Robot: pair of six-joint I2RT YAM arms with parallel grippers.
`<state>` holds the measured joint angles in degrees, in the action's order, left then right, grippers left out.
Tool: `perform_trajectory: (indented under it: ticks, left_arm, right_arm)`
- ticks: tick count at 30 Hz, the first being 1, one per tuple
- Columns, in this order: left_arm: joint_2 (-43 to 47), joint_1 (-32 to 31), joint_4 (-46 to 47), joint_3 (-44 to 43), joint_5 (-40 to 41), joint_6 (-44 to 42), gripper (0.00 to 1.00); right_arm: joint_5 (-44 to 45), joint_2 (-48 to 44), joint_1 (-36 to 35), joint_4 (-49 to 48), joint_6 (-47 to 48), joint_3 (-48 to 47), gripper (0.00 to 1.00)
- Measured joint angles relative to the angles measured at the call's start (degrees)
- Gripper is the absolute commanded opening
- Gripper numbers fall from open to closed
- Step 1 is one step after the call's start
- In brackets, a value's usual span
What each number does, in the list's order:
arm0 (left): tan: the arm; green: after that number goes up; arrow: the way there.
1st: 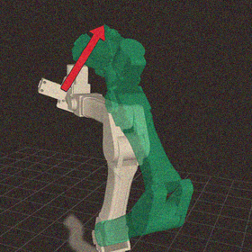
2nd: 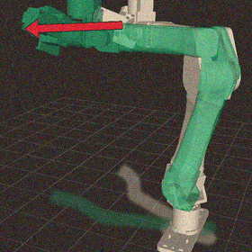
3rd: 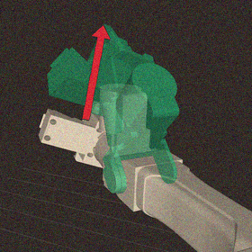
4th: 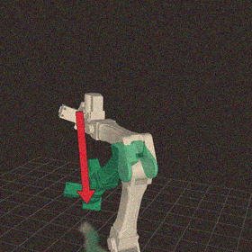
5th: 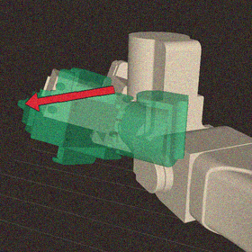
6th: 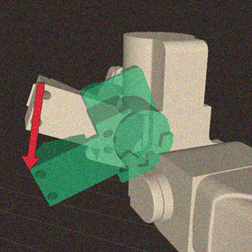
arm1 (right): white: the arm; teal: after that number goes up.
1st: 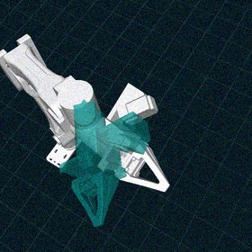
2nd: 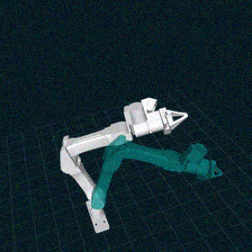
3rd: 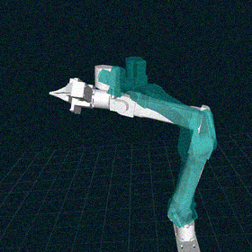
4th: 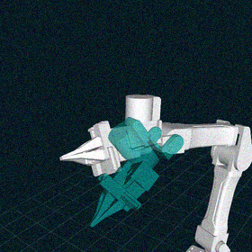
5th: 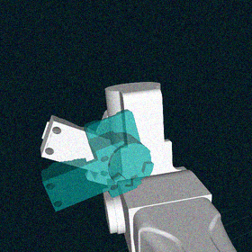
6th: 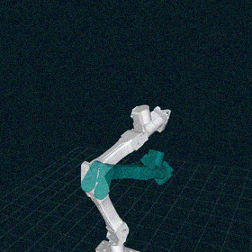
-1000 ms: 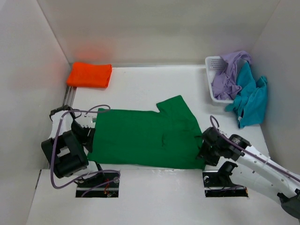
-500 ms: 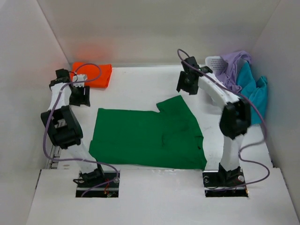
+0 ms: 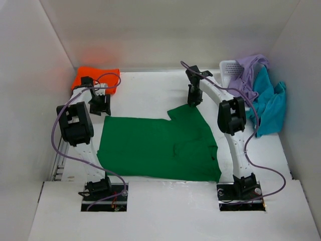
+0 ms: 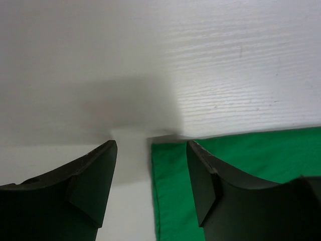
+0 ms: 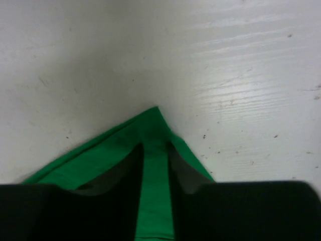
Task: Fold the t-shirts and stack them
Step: Grap the side of the flattened tshirt furthest away from the robot with both arms
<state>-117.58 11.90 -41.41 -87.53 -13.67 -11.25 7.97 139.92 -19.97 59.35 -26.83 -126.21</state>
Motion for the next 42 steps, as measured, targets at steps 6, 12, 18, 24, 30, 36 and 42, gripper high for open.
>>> perform_trajectory:
  ticks: [6,12,18,24,30,36,42]
  left_arm:
    - [-0.76,-0.98,1.57,-0.11,0.28,0.83,0.57]
    - [-0.79,-1.31,1.75,-0.11,-0.39,1.03,0.54]
    - [-0.72,-2.01,0.9,0.42,-3.52,1.03,0.42]
    - [-0.52,-3.58,0.9,1.81,-3.96,0.68,0.0]
    - [3.85,-3.93,3.13,7.61,-2.43,-1.27,0.0]
    - [15.13,-5.44,3.5,14.53,0.44,-5.88,0.0]
    - [26.53,-7.02,5.68,17.88,3.34,-11.43,0.0]
  right_arm:
    - [-0.28,0.46,-0.96,1.16,-0.33,-0.09,0.0]
    - [-0.31,-1.95,-1.27,-0.44,-0.42,4.04,0.0]
    - [-0.55,-9.51,-1.97,-3.43,-1.16,13.49,0.0]
    - [-0.52,-18.53,-2.6,-7.08,-1.92,19.43,0.0]
    - [-0.46,-29.16,-3.28,-11.13,-3.02,29.03,0.0]
    - [-0.55,-41.11,-5.62,-14.6,-5.03,42.77,0.0]
    - [-0.24,-53.24,-9.35,-16.68,-8.44,55.04,0.0]
